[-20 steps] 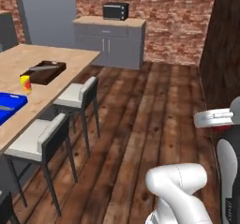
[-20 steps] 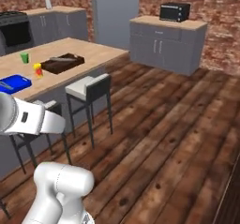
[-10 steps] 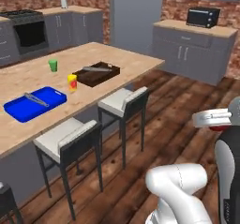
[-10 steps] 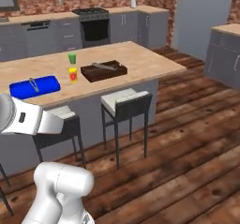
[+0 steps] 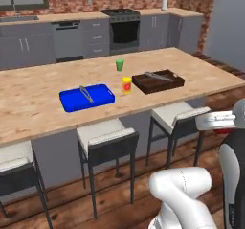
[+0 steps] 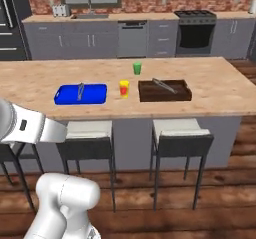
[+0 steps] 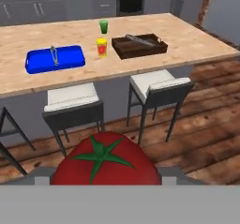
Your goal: Gather the tomato and garlic from the fridge and place them on a tray on the dining counter. Then gather the fish and chicken drumstick from the fridge and place them on the other tray.
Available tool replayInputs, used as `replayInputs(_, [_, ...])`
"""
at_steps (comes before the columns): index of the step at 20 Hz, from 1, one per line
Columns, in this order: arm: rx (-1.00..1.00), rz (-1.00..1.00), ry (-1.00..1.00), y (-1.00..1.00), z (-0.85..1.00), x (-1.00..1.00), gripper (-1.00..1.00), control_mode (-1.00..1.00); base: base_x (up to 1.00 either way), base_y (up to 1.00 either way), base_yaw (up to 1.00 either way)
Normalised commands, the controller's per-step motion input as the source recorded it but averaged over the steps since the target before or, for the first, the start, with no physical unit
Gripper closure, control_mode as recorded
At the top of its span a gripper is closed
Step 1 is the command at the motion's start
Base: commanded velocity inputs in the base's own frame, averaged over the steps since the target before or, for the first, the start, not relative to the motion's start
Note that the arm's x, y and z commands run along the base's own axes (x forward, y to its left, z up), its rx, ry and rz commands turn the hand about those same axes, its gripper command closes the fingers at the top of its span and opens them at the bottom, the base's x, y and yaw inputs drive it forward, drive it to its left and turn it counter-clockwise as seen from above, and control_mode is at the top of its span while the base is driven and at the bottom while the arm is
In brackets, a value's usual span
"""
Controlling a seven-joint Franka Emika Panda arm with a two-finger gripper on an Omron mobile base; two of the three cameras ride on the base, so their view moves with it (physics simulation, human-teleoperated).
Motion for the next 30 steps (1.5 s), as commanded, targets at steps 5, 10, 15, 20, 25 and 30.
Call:
replayInputs(5, [0.00,0.00,0.00,0.00,0.00,0.00,1.00,1.00,0.57,-0.55,0.55])
replayInputs(10, [0.00,0.00,0.00,0.00,0.00,0.00,1.00,1.00,0.43,0.20,0.05])
replayInputs(15, [0.00,0.00,0.00,0.00,0.00,0.00,1.00,1.00,0.65,0.76,0.05])
replayInputs(20, [0.00,0.00,0.00,0.00,0.00,0.00,1.00,1.00,0.49,0.81,0.16])
replayInputs(25, [0.00,0.00,0.00,0.00,0.00,0.00,1.00,1.00,0.42,-0.01,0.31])
replayInputs(30, [0.00,0.00,0.00,0.00,0.00,0.00,1.00,1.00,0.54,-0.43,0.03])
